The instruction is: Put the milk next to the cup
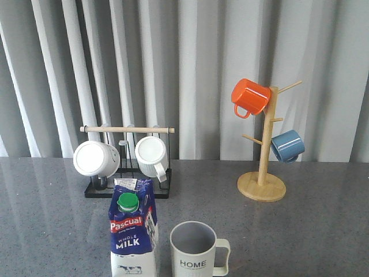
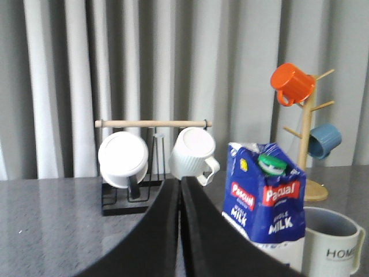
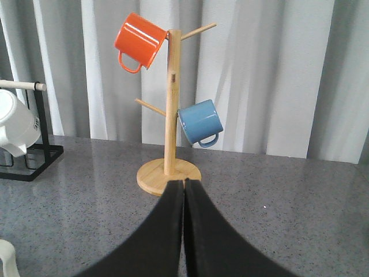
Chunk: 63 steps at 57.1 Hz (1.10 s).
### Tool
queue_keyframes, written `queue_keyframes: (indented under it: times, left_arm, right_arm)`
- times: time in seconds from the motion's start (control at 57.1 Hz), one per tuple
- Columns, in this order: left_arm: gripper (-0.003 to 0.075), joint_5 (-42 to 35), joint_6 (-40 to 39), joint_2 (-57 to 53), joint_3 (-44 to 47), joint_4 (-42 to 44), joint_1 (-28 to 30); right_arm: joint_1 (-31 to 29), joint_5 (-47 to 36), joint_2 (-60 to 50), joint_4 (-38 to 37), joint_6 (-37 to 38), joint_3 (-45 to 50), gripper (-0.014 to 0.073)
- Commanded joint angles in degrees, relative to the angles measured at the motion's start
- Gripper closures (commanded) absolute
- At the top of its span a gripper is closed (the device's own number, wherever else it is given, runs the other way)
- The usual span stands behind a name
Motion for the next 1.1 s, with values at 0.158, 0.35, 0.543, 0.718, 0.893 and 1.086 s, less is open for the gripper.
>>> queue_keyframes:
  times: [0.158, 0.35, 0.543, 0.718, 0.893, 1.086]
  left_arm:
    - [0.0727, 5.03, -0.20, -10.76, 5.44, -1.26, 6.39]
    - [0.0727, 4.76, 1.35, -17.54, 10.41, -1.05, 7.05]
    - [0.0727, 10.20, 2.00, -25.13, 12.64, -2.62, 7.05]
    - [0.0727, 12.21, 2.00, -24.88, 12.64, -2.62, 6.86]
    - [0.0727, 12.15, 1.79, -24.94, 12.64, -2.85, 6.89]
    - [0.0727, 12.07, 1.79, -24.88, 12.57, -4.10, 6.89]
  right_arm:
    - [-0.30, -4.01, -0.20, -0.12, -0.16, -1.66, 0.0603]
    - [-0.30, -4.01, -0.20, -0.12, -0.16, -1.66, 0.0603]
    - [-0.30, -4.02, -0.20, -0.12, -0.16, -1.66, 0.0603]
    - [-0.30, -4.07, -0.20, -0.12, -0.16, -1.66, 0.0603]
    - [-0.30, -4.07, -0.20, -0.12, -0.16, -1.66, 0.0603]
    - [-0.30, -4.07, -0.20, -0.12, -0.16, -1.66, 0.0603]
